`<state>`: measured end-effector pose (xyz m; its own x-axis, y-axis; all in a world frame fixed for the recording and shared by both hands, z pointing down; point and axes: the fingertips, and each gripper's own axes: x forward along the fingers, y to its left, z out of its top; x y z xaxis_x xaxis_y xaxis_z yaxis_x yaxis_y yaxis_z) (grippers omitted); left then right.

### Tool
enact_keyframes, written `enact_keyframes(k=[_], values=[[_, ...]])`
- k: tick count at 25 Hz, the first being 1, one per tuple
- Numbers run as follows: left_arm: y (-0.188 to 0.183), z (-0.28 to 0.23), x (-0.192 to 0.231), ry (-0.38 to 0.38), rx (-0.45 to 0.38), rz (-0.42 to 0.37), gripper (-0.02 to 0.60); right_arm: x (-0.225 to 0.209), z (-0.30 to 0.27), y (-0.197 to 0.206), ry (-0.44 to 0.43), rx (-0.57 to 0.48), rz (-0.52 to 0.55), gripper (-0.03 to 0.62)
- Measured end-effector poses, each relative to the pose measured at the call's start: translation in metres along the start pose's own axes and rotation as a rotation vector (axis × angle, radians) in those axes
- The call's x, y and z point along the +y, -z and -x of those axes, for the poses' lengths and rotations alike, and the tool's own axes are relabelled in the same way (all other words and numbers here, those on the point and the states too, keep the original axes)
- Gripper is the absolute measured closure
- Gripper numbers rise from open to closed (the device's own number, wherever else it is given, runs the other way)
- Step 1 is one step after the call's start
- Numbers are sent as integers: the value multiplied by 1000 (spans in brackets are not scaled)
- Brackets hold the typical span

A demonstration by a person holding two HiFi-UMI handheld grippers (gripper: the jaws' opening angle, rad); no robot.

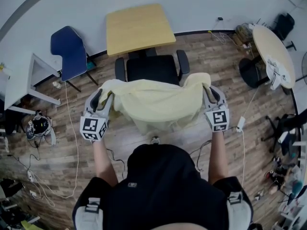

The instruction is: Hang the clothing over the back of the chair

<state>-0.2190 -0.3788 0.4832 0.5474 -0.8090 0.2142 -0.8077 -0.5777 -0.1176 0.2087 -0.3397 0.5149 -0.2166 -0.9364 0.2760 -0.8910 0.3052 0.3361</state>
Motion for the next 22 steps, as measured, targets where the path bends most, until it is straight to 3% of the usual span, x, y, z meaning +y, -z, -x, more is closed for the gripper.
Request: enact_keyframes(k=[11,19,22], values=[[-8,40,-11,-75,-27,22,405,10,23,22,-45,37,25,517],[-12,53,-43,-61,-27,10,412,7,46,27,-63,29,6,517],[-14,58,-57,-61,-28,6,417,8,56,29,-84,18,-4,549]])
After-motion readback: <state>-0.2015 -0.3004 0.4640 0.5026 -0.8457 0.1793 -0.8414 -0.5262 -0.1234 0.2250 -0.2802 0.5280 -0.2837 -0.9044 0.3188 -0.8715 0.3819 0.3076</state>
